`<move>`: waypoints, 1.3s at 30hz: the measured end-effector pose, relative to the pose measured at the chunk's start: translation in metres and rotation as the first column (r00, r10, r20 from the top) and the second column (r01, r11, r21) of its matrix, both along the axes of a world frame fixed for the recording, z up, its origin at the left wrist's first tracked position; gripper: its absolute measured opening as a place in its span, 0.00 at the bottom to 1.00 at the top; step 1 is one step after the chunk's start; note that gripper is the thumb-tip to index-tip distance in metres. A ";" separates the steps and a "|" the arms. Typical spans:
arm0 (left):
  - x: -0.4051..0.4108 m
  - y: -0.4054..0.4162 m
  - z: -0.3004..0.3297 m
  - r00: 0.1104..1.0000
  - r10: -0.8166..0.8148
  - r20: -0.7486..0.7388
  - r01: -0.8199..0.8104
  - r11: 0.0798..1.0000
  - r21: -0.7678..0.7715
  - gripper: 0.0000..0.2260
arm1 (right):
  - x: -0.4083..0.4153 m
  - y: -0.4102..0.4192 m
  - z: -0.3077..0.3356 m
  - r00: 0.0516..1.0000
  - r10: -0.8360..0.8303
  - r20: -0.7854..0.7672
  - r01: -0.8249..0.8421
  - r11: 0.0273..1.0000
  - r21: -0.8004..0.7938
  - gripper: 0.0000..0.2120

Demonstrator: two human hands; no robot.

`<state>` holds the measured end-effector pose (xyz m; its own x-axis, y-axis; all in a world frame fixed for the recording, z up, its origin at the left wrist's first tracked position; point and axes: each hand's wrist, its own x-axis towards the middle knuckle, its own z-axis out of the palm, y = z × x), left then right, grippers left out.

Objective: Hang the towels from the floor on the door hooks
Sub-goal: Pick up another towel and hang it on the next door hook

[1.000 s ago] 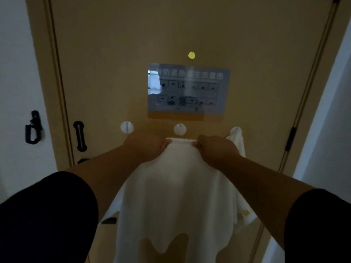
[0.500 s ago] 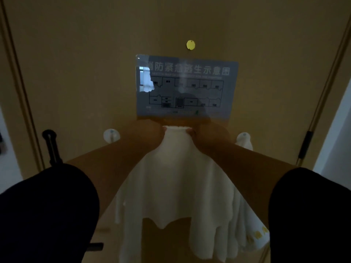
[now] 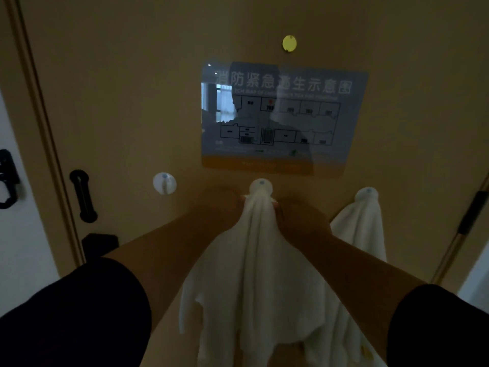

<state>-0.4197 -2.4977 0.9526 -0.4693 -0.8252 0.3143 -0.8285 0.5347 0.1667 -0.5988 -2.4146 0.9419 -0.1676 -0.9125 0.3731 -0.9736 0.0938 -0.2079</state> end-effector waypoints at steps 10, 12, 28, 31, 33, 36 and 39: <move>0.023 0.013 -0.023 0.984 -0.118 -0.133 0.126 0.991 0.053 0.17 | 0.025 0.023 -0.007 1.000 -0.010 -0.002 0.010 1.000 0.010 0.17; 0.035 0.019 -0.021 0.990 -0.109 -0.091 0.110 0.994 0.009 0.14 | 0.023 0.030 -0.004 0.998 -0.065 -0.026 0.064 0.998 -0.016 0.18; 0.021 0.069 -0.025 0.924 -0.375 0.070 0.380 0.921 -0.088 0.12 | 0.022 0.079 -0.020 0.962 -0.144 -0.231 0.162 0.985 0.062 0.12; -0.008 0.092 -0.034 0.853 -0.521 0.036 0.522 0.849 -0.082 0.10 | 0.006 0.108 -0.030 0.941 -0.216 -0.259 0.243 0.967 0.077 0.15; -0.025 0.108 -0.041 0.810 -0.587 0.007 0.586 0.807 -0.080 0.10 | -0.006 0.132 -0.038 0.917 -0.262 -0.303 0.300 0.950 0.088 0.15; -0.053 0.127 -0.062 0.760 -0.650 -0.020 0.648 0.759 -0.060 0.15 | -0.024 0.170 -0.048 0.895 -0.325 -0.306 0.378 0.916 0.132 0.16; -0.085 0.152 -0.073 0.739 -0.671 0.067 0.669 0.742 0.050 0.17 | -0.041 0.213 -0.054 0.871 -0.391 -0.298 0.445 0.885 0.140 0.16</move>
